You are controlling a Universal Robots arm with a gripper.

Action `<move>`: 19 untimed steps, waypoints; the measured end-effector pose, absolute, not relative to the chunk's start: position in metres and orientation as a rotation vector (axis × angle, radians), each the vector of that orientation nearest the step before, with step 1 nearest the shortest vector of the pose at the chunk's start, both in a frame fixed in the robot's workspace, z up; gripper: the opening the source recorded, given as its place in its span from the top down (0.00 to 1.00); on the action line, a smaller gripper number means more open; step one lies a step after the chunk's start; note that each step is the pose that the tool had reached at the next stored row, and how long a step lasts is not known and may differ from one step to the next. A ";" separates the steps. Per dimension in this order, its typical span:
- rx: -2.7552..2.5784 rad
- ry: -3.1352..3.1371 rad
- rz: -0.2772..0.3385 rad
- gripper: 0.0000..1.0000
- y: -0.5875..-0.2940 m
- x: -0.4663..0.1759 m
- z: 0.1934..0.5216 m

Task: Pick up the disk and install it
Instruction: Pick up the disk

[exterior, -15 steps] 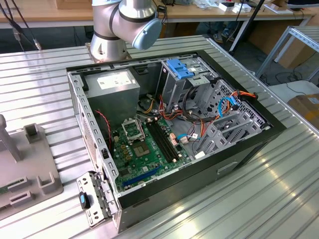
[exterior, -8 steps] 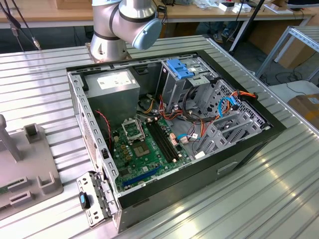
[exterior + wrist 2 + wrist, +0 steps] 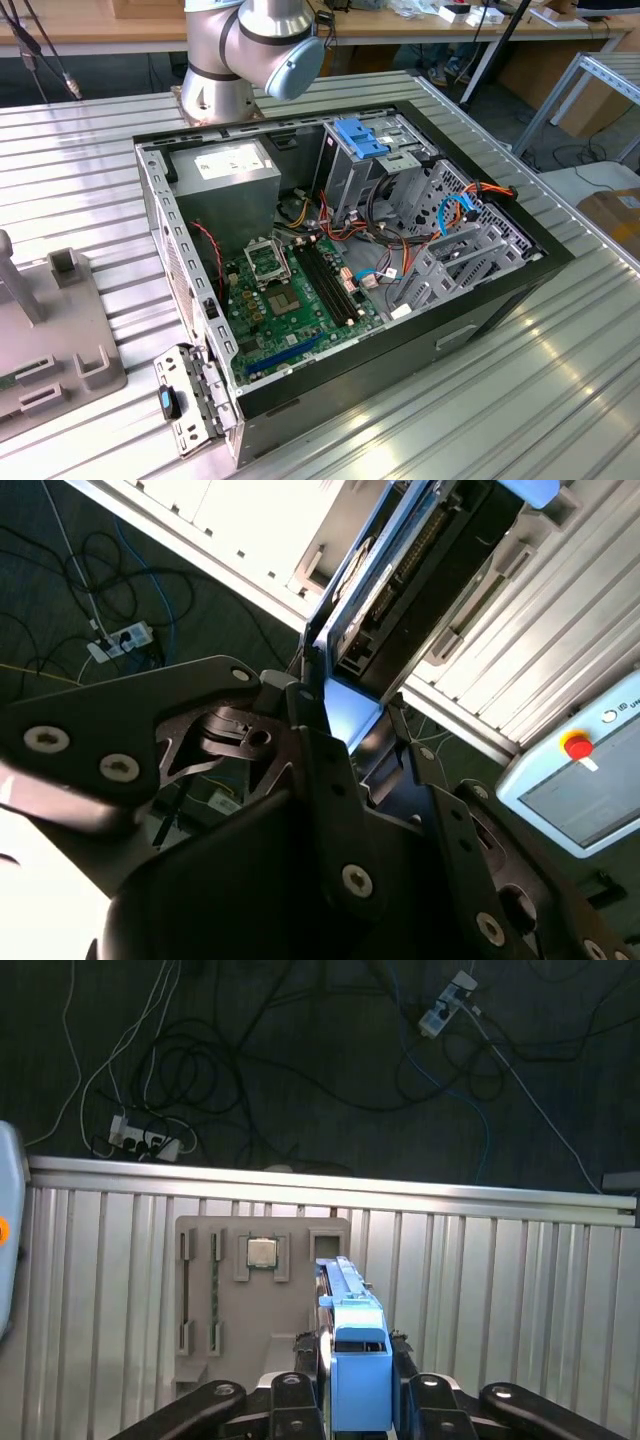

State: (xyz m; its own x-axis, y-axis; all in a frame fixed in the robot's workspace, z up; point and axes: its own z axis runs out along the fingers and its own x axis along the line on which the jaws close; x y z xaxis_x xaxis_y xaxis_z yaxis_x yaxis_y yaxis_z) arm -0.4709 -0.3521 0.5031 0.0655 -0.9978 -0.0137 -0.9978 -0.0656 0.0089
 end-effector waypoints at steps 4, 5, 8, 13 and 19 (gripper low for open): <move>-2.291 2.146 0.026 0.64 -0.352 -0.471 0.504; -2.291 2.145 0.025 0.64 -0.352 -0.471 0.505; -2.291 2.145 0.025 0.64 -0.352 -0.471 0.512; -2.291 2.146 0.025 0.64 -0.352 -0.471 0.532; -2.291 2.145 0.025 0.64 -0.352 -0.471 0.546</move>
